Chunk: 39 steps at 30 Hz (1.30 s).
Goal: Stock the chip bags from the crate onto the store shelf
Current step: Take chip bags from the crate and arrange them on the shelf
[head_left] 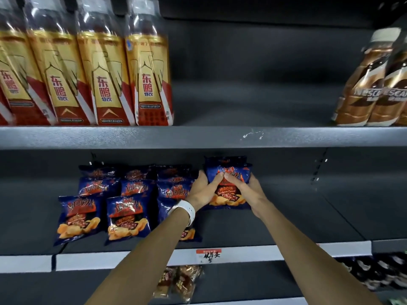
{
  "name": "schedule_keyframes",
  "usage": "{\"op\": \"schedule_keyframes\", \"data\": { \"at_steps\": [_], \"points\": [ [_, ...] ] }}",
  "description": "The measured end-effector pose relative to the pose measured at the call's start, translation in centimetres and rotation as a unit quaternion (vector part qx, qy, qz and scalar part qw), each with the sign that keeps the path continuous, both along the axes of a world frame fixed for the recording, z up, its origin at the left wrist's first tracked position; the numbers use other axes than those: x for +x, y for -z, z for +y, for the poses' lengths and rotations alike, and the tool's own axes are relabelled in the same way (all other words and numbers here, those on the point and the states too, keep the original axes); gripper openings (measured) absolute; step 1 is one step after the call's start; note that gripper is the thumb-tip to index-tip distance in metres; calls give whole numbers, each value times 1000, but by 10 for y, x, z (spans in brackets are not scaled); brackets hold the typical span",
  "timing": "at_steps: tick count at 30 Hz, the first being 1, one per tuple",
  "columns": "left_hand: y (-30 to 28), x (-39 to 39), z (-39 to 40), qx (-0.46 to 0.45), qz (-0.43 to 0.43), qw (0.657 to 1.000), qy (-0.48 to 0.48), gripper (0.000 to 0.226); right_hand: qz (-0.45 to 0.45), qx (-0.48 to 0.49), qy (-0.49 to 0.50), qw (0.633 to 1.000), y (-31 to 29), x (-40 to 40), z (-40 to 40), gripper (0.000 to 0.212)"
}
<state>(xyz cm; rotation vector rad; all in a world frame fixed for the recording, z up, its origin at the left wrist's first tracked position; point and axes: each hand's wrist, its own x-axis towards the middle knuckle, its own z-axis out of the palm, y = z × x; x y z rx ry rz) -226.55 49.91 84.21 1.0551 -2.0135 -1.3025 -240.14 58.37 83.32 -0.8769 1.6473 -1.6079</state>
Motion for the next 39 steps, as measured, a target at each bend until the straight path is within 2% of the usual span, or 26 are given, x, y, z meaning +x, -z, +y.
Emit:
{"op": "schedule_keyframes", "data": {
  "at_steps": [8, 14, 17, 20, 23, 26, 30, 33, 39],
  "points": [
    [23, -31, -24, 11, -37, 997, -68, 89, -33, 13, -52, 998, 29, -28, -35, 54],
    [36, -53, -33, 8, -41, 987, -156, 65, -35, 25, -57, 997, 39, -36, -49, 48],
    [47, -61, -27, -69, 4, 978, -198, 50, -7, 28, -41, 999, 49, -39, -55, 53],
    [56, -68, -18, -165, 5, 961, -223, 48, -5, 35, -26, 999, 58, -42, -62, 60],
    [68, -72, -18, -262, -48, 932, -246, 61, 0, 38, -22, 999, 63, -41, -64, 63],
    [80, -74, -21, -356, -119, 895, -242, 59, 27, 46, -23, 998, 64, -38, -61, 63],
    [87, -77, -22, -400, -154, 880, -205, 51, 10, 76, -25, 997, 58, -32, -59, 62],
    [91, -80, -18, -435, -178, 868, -162, 53, 55, 115, -37, 991, 62, -27, -58, 67],
    [104, -76, -15, -437, -185, 866, -159, 56, 5, 143, -72, 987, 68, -21, -51, 71]
  ]
}}
